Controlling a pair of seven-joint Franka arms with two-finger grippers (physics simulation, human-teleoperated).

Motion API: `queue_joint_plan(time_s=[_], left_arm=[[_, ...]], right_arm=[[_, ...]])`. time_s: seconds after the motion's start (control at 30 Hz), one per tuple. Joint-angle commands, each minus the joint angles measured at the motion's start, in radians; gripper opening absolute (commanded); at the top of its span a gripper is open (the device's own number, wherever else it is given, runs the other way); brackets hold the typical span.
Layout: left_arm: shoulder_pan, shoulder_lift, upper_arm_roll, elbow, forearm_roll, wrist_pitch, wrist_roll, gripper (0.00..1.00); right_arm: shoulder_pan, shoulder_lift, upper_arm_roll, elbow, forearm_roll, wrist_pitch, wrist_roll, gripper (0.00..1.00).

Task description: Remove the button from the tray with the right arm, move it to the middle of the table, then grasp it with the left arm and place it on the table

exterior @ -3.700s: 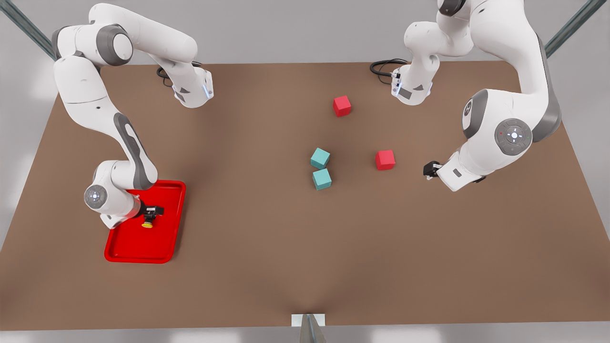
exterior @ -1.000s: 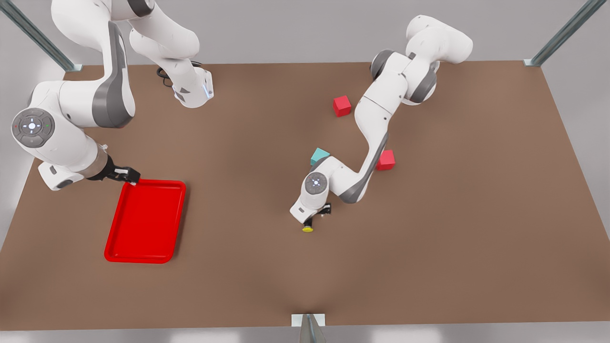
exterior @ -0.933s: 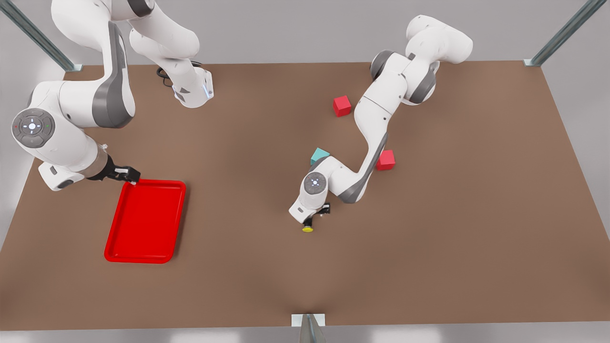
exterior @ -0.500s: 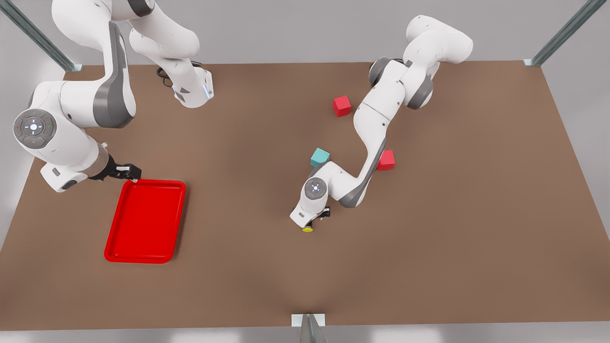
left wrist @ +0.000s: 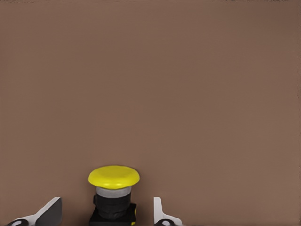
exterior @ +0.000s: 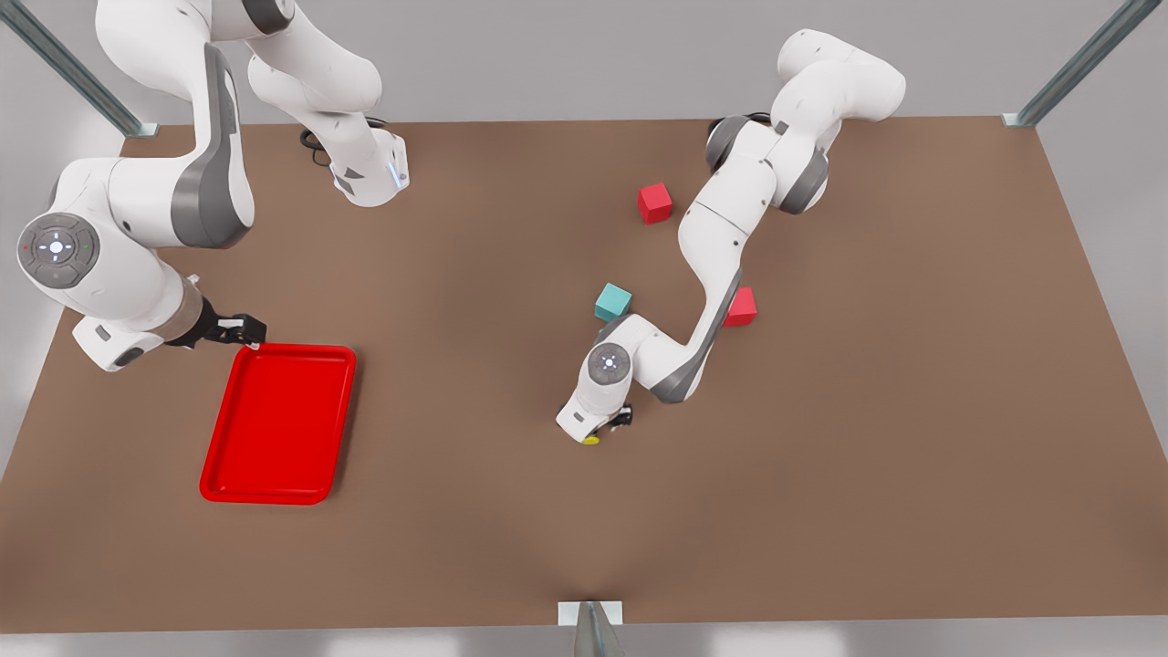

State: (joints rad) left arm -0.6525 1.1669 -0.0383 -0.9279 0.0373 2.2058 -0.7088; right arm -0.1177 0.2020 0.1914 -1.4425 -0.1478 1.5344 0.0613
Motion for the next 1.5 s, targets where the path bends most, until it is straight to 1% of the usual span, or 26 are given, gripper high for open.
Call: queue_joint_plan(time_s=[0.0, 0.07, 0.13, 0.17, 0.3, 0.57, 0.77, 1.03, 1.47], left_arm=[[-0.001, -0.003, 0.001, 0.000, 0.003, 0.014, 0.048, 0.90], [-0.002, -0.004, 0.003, 0.000, 0.006, 0.009, 0.046, 0.82], [-0.006, -0.006, 0.003, 0.000, 0.006, 0.006, 0.046, 0.66], [-0.006, -0.006, 0.003, 0.000, 0.006, 0.006, 0.045, 0.63], [-0.006, -0.003, 0.003, 0.000, 0.006, 0.006, 0.045, 0.58], [-0.007, -0.006, 0.011, 0.000, 0.007, -0.008, 0.045, 0.56], [-0.038, -0.006, 0.060, 0.000, 0.006, -0.011, 0.040, 0.55], [-0.038, -0.019, 0.063, -0.002, 0.006, -0.058, 0.038, 0.55], [-0.033, -0.015, 0.057, -0.008, -0.002, -0.058, 0.031, 0.54]], right_arm=[[0.000, -0.001, 0.000, 0.001, 0.001, 0.000, -0.032, 1.00], [0.001, -0.001, 0.000, -0.001, 0.001, 0.000, -0.031, 1.00], [0.001, -0.001, 0.000, -0.001, 0.001, 0.000, -0.031, 1.00], [0.001, -0.001, 0.000, -0.001, 0.001, 0.000, -0.031, 1.00], [0.000, -0.001, 0.000, -0.001, 0.001, 0.000, -0.031, 1.00], [0.000, -0.001, 0.000, -0.001, 0.001, 0.000, -0.031, 1.00], [0.001, -0.001, 0.000, -0.001, -0.001, 0.000, -0.031, 1.00], [0.000, -0.001, 0.000, -0.001, -0.001, 0.000, -0.031, 1.00], [0.000, -0.001, 0.000, -0.001, -0.001, 0.000, -0.031, 1.00]])
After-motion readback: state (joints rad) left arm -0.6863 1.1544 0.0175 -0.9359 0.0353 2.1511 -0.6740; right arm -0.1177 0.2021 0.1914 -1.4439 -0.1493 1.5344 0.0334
